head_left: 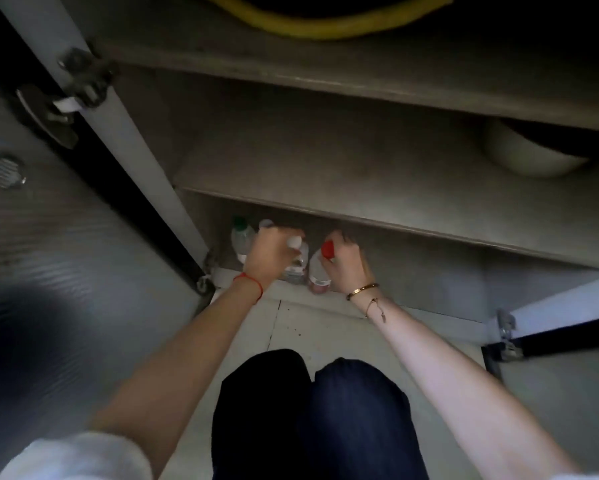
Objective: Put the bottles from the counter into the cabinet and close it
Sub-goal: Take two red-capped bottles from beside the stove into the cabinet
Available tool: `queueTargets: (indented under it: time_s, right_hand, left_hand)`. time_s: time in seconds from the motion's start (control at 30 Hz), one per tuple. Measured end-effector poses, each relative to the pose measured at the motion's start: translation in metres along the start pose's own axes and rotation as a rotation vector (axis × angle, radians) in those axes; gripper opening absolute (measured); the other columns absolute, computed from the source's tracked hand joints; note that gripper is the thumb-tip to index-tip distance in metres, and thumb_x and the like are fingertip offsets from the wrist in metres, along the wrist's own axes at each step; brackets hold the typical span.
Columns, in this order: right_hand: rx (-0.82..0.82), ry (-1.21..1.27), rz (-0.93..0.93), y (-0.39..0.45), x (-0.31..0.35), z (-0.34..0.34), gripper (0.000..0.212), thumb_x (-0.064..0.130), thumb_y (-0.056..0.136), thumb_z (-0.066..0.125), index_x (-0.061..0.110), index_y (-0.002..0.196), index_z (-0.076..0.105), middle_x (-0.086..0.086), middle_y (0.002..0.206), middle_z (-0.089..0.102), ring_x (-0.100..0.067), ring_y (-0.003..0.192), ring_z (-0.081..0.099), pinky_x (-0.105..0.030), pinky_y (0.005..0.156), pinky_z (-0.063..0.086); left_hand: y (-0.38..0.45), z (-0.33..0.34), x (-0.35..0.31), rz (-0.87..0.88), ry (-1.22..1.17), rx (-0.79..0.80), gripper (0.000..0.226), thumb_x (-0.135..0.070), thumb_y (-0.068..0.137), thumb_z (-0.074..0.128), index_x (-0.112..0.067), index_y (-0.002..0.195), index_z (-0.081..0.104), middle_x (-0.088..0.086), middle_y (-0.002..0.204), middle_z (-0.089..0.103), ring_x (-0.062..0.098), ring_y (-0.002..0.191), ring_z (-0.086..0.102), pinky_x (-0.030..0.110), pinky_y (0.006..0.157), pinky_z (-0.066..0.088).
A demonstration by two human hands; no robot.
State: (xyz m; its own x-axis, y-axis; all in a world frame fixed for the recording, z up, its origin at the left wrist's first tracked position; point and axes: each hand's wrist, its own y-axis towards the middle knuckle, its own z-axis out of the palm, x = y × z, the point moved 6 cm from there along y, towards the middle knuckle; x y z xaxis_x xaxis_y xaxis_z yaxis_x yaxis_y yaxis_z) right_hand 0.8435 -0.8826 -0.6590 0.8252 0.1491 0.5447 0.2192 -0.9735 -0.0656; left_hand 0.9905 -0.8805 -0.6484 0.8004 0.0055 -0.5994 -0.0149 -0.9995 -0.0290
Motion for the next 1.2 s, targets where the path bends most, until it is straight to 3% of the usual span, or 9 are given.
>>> queueTargets:
  time_s: [0.13,0.3,0.57,0.73,0.97,1.2]
  right_hand:
    - [-0.011,-0.009,0.044,0.017,-0.017,0.017,0.029,0.015,0.086,0.064,0.004,0.111,0.053,-0.021,0.106,0.064,-0.038,0.094,0.064,-0.031,0.071,0.046]
    - [-0.024,0.0,0.074,0.029,-0.023,0.027,0.027,0.014,0.089,0.064,0.003,0.112,0.055,-0.017,0.107,0.063,-0.031,0.097,0.064,-0.023,0.072,0.04]
    - [-0.065,-0.008,0.077,0.037,-0.028,0.029,0.029,0.013,0.088,0.064,0.004,0.114,0.055,-0.019,0.114,0.061,-0.032,0.102,0.062,-0.024,0.075,0.042]
    - [-0.068,-0.027,0.076,0.036,-0.032,0.029,0.029,0.012,0.09,0.062,0.005,0.116,0.053,-0.019,0.116,0.06,-0.033,0.104,0.062,-0.032,0.084,0.05]
    - [-0.107,-0.026,0.075,0.035,-0.038,0.027,0.029,0.006,0.089,0.061,0.003,0.117,0.053,-0.019,0.117,0.059,-0.033,0.108,0.059,-0.032,0.089,0.048]
    - [-0.085,0.005,0.072,0.036,-0.033,0.033,0.034,0.016,0.089,0.064,0.005,0.119,0.052,-0.018,0.12,0.059,-0.031,0.112,0.057,-0.034,0.091,0.049]
  left_hand:
    - [0.022,0.017,0.015,0.017,0.027,0.0,0.024,-0.005,0.075,0.072,-0.013,0.098,0.076,0.014,0.092,0.076,0.032,0.088,0.071,0.044,0.093,0.051]
    - [0.037,0.034,0.024,-0.037,0.022,0.062,0.033,-0.009,0.083,0.068,-0.016,0.116,0.071,0.013,0.113,0.072,0.029,0.108,0.066,0.041,0.097,0.052]
    - [0.053,0.045,0.029,-0.007,0.083,0.112,0.033,-0.013,0.088,0.065,-0.015,0.121,0.067,0.015,0.115,0.071,0.031,0.109,0.066,0.043,0.096,0.052]
    - [0.048,0.054,0.024,0.065,0.123,0.089,0.032,-0.012,0.091,0.063,-0.016,0.122,0.063,0.014,0.116,0.069,0.031,0.106,0.066,0.043,0.091,0.055]
    - [0.046,0.055,0.021,0.13,0.135,0.045,0.041,-0.007,0.091,0.061,-0.016,0.131,0.058,0.011,0.127,0.064,0.031,0.115,0.061,0.039,0.099,0.052]
    - [0.045,0.058,0.021,0.119,0.138,0.039,0.037,-0.009,0.093,0.06,-0.014,0.129,0.056,0.012,0.125,0.063,0.031,0.111,0.063,0.039,0.094,0.054]
